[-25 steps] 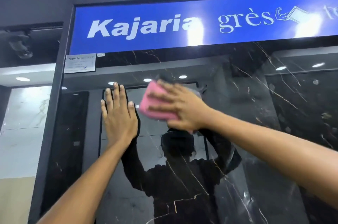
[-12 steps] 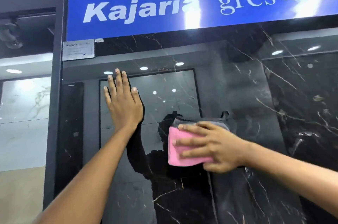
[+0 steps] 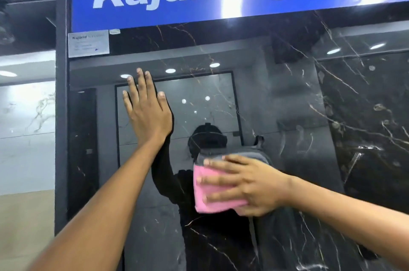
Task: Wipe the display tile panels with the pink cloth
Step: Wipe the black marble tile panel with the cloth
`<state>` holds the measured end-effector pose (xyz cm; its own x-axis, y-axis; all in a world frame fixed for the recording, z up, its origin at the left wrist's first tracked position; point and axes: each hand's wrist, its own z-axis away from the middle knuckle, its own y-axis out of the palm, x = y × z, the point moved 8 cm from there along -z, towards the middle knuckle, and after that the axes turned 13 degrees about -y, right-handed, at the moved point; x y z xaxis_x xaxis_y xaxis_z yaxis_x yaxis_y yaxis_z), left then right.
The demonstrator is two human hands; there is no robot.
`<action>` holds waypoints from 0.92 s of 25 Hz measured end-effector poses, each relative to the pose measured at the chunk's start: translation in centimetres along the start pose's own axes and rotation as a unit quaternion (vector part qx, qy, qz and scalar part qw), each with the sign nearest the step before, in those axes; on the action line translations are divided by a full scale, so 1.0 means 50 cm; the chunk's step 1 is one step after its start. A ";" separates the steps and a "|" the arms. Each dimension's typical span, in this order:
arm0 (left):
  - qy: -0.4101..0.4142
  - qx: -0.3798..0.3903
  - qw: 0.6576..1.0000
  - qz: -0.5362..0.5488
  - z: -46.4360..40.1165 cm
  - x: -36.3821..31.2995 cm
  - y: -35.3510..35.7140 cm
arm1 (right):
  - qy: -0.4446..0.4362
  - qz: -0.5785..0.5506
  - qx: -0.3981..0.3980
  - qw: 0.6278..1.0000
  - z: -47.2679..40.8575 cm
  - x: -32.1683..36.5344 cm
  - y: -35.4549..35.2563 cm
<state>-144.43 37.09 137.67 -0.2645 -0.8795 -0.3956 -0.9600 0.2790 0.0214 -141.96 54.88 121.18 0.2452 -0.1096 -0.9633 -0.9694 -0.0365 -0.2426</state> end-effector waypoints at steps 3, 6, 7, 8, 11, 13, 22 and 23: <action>-0.005 0.011 1.000 -0.018 0.005 0.003 0.008 | 0.058 0.052 -0.047 0.996 0.060 -0.149 -0.035; 0.021 0.051 0.998 -0.037 -0.011 -0.005 0.013 | 0.416 0.056 -0.146 0.896 0.183 -0.383 -0.120; 0.033 0.072 0.997 -0.023 -0.009 -0.006 0.011 | 0.434 0.049 -0.162 0.885 0.184 -0.374 -0.114; 0.038 0.092 0.995 0.000 0.008 -0.002 0.006 | 0.410 0.045 -0.158 0.897 0.160 -0.323 -0.096; -0.004 0.084 0.995 0.060 0.158 0.050 -0.025 | 0.095 0.007 -0.039 0.995 0.025 0.015 0.002; -0.021 0.077 0.996 0.041 0.271 0.093 -0.028 | -0.076 0.012 0.053 0.996 0.020 0.127 0.032; 0.009 0.059 0.998 -0.034 0.327 0.129 -0.004 | 0.400 0.023 -0.148 0.904 0.218 -0.081 -0.032; 0.010 0.063 0.997 -0.033 0.326 0.128 -0.004 | 0.274 0.009 -0.109 0.956 0.166 0.055 -0.002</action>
<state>-144.43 37.69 120.17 -0.2035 -0.9046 -0.3745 -0.9566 0.2653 -0.1210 -141.28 62.83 117.61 0.2535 -0.6129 -0.7484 -0.9634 -0.2293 -0.1386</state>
